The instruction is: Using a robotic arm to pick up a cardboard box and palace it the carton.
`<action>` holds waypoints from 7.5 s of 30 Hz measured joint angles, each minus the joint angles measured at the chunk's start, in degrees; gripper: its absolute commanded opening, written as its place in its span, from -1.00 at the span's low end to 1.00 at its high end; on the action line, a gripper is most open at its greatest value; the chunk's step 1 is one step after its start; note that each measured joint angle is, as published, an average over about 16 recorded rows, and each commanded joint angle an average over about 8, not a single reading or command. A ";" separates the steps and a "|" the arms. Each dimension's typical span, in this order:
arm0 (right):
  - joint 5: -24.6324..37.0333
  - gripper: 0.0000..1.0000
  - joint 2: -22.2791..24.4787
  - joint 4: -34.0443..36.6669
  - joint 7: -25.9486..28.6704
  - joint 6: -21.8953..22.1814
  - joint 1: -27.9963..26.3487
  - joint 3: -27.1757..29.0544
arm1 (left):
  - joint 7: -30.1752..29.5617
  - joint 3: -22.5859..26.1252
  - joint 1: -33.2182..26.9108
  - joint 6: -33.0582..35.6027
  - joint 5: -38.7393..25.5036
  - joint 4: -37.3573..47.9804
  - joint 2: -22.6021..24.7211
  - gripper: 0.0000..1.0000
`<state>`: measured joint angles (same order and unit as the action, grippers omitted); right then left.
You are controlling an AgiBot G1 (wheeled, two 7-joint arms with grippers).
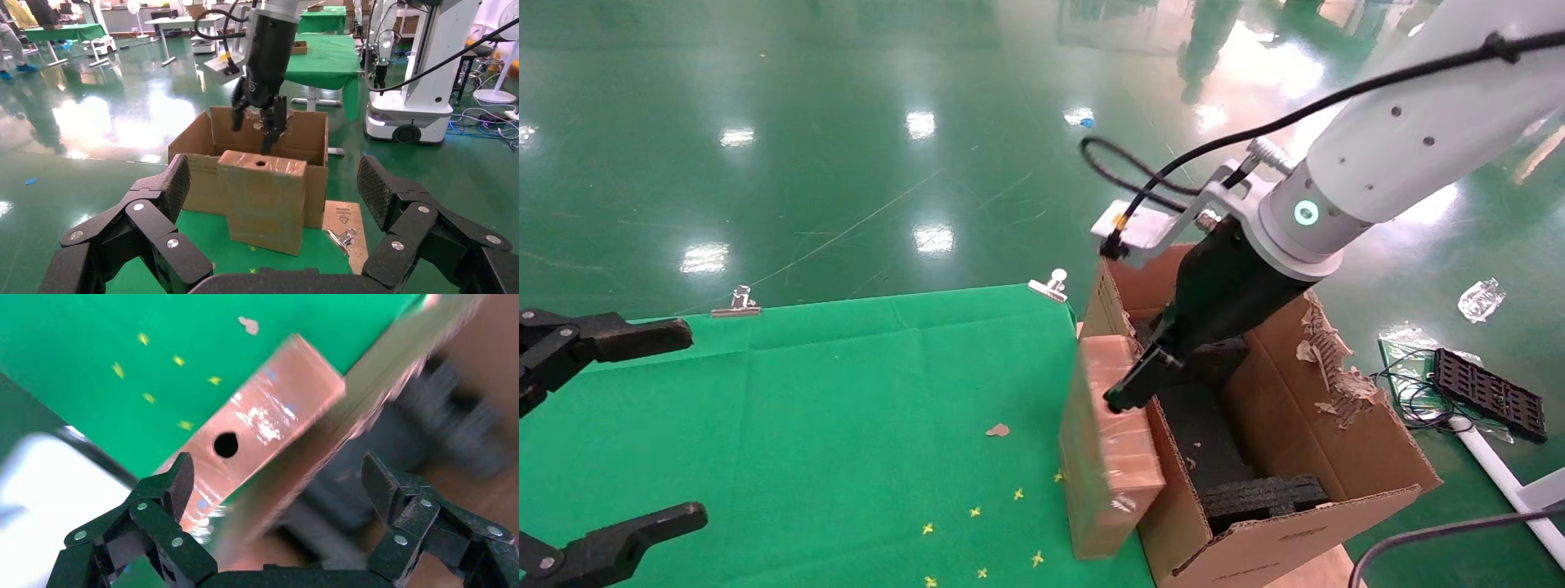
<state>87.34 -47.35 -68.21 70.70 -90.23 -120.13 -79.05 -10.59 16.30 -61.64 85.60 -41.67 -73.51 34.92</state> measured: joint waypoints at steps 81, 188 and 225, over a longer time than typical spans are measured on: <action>-8.64 -1.00 7.47 35.51 -14.03 8.47 -14.57 -7.77 | 0.16 0.31 -0.07 -0.14 0.22 0.00 -0.13 -1.00; -10.93 1.00 -3.88 64.71 -26.81 19.45 1.82 -8.35 | 0.34 0.68 -0.15 -0.30 0.47 0.00 -0.28 1.00; -26.66 1.00 3.76 35.24 -42.04 13.54 22.59 22.53 | 0.41 0.79 -0.18 -0.32 0.54 0.08 -0.31 1.00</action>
<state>60.68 -43.59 -32.96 28.65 -76.69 -97.54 -56.52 -10.18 17.09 -61.82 85.28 -41.13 -73.43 34.61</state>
